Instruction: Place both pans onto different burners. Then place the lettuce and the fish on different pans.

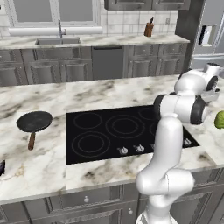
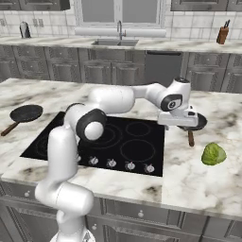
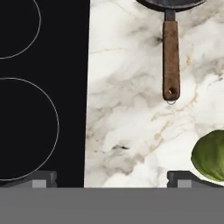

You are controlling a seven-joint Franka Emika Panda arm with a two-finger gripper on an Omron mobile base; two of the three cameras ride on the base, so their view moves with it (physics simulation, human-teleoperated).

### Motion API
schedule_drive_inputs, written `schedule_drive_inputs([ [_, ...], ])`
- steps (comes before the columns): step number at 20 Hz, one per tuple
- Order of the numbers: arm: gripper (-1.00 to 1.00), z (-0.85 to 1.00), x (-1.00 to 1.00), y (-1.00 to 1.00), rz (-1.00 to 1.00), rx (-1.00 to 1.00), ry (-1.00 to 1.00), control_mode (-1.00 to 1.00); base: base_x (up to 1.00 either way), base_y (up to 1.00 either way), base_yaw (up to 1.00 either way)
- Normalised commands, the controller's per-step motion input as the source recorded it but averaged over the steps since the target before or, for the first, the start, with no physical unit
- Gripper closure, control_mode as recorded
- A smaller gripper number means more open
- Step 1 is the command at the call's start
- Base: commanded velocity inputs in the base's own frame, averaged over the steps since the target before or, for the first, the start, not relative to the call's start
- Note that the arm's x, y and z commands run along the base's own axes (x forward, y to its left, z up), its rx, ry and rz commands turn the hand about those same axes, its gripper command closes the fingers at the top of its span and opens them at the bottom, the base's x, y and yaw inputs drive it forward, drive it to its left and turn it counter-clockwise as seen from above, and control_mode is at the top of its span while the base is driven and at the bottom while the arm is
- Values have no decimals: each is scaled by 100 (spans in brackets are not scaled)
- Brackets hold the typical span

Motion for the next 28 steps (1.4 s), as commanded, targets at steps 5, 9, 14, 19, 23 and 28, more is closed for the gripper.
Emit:
schedule_drive_inputs([
  [5, -100, -25, 46, -33, 0, 0, 3, -100, 0, 0, 0],
  [9, -100, -22, 37, -28, 0, 1, 6, -100, 0, 0, 0],
  [14, -100, -21, 26, -16, 0, 1, 7, -100, 0, 0, 0],
  [19, -100, -31, 23, -12, 0, 0, 2, -100, 0, 0, 0],
  [23, -100, -43, 22, -9, 0, 0, 0, -100, 0, 0, 0],
  [28, -100, -44, 14, -9, 0, 0, 0, -100, 0, 0, 0],
])
